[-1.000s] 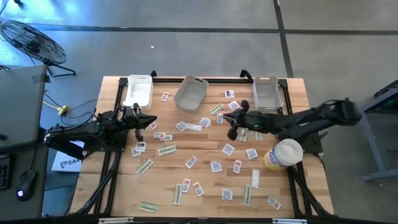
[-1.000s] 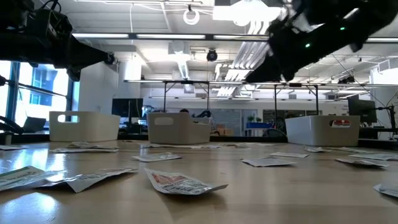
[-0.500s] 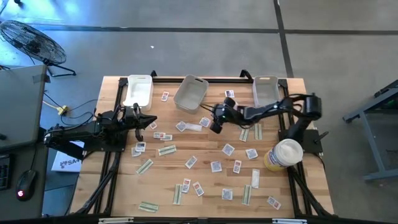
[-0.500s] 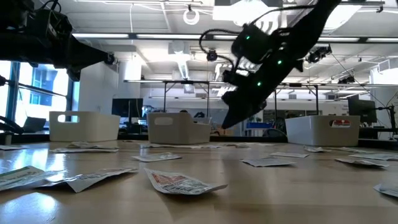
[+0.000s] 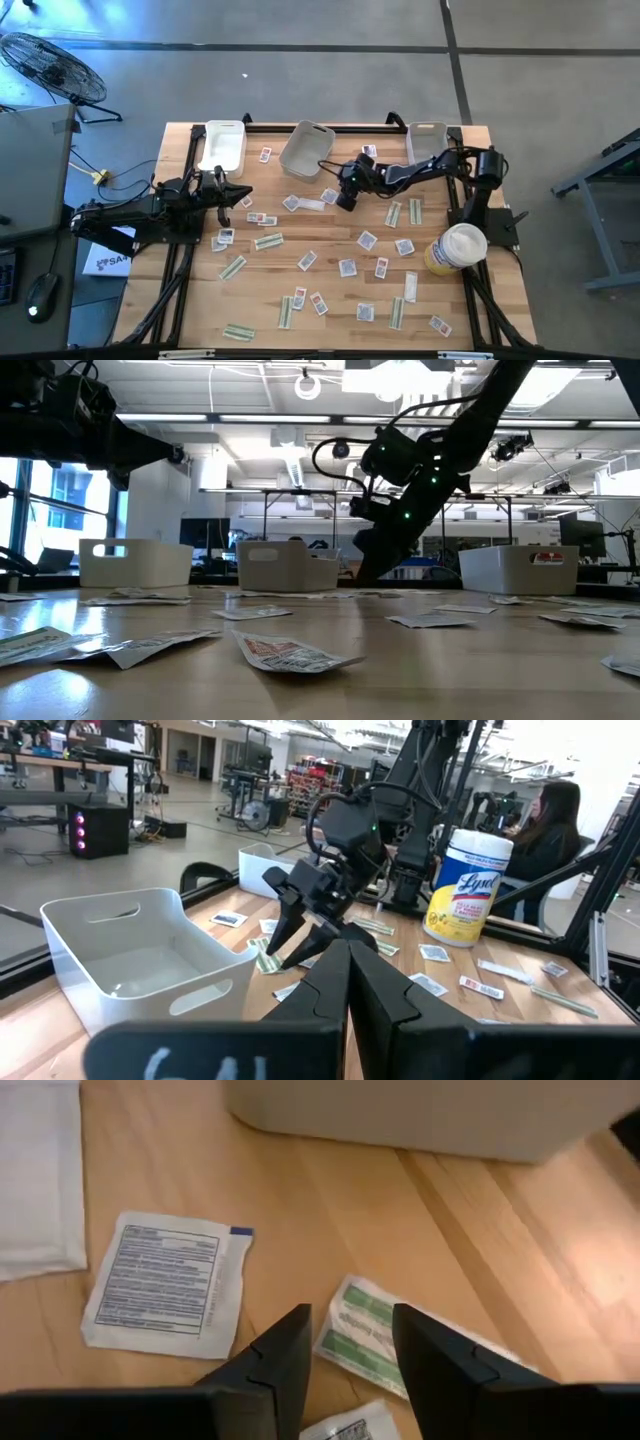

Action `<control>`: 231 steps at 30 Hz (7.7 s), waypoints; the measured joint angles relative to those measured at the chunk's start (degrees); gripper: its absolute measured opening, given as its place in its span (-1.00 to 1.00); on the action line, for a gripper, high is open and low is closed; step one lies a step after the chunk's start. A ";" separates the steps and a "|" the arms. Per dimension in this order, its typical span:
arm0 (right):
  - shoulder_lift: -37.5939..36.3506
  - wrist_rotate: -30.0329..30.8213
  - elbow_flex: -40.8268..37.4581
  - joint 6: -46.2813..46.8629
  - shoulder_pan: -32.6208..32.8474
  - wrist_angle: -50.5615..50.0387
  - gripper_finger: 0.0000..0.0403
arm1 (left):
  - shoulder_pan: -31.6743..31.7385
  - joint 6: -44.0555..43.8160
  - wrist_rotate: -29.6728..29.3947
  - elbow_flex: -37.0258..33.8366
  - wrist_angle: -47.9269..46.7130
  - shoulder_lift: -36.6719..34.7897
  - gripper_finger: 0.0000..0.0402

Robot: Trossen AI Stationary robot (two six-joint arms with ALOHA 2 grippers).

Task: Pick & Place First Aid Supplies
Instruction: Put the green pad into the left gray bin, then adjust the left gray bin on the table, then put the green pad into the left gray bin

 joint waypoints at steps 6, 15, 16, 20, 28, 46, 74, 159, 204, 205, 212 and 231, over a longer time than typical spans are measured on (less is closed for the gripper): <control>0.00 -3.01 -0.05 -0.32 -0.06 -0.60 -0.38 | 0.02 0.00 0.00 -0.01 0.00 -0.01 -1.00; 0.83 -3.06 -0.08 -2.87 -0.18 0.23 -0.42 | 0.02 0.00 0.00 0.00 -0.02 0.00 -1.00; 1.34 -2.88 -0.10 -2.62 -0.30 0.19 -0.42 | 0.00 0.02 0.00 -0.02 0.00 0.00 -1.00; 2.48 -1.07 -0.02 -2.31 -0.25 0.53 -0.42 | 0.00 0.00 0.00 0.00 -0.02 0.00 -1.00; 2.64 0.17 -0.01 -0.91 -0.79 -0.32 -0.48 | 0.00 0.00 0.00 0.00 -0.02 0.00 -1.00; -0.01 1.40 0.87 0.13 -0.13 -6.32 -0.98 | 0.02 0.00 0.00 0.00 -0.02 0.00 -1.00; 13.77 -8.45 33.11 -5.74 -3.13 -5.21 -1.00 | 0.01 0.00 0.07 -0.01 -0.02 0.00 -1.00; -5.17 -0.64 31.97 24.72 24.39 -70.50 0.09 | 0.02 0.00 0.02 0.00 -0.02 -0.01 -1.00; -4.96 0.56 6.51 -9.33 4.60 -63.47 -0.34 | 0.00 0.00 -0.02 0.00 -0.02 -0.02 -1.00; -4.96 0.73 6.23 -9.35 4.63 -63.43 -0.34 | 0.00 0.00 -0.02 -0.01 -0.02 -0.02 -1.00; -4.98 0.25 5.06 -9.35 3.66 -61.38 -0.34 | 0.00 0.00 -0.02 0.00 -0.02 0.00 -1.00; -5.05 -4.37 4.60 -12.35 0.66 -57.61 -0.56 | 0.01 0.00 -0.02 0.00 -0.02 -0.01 -1.00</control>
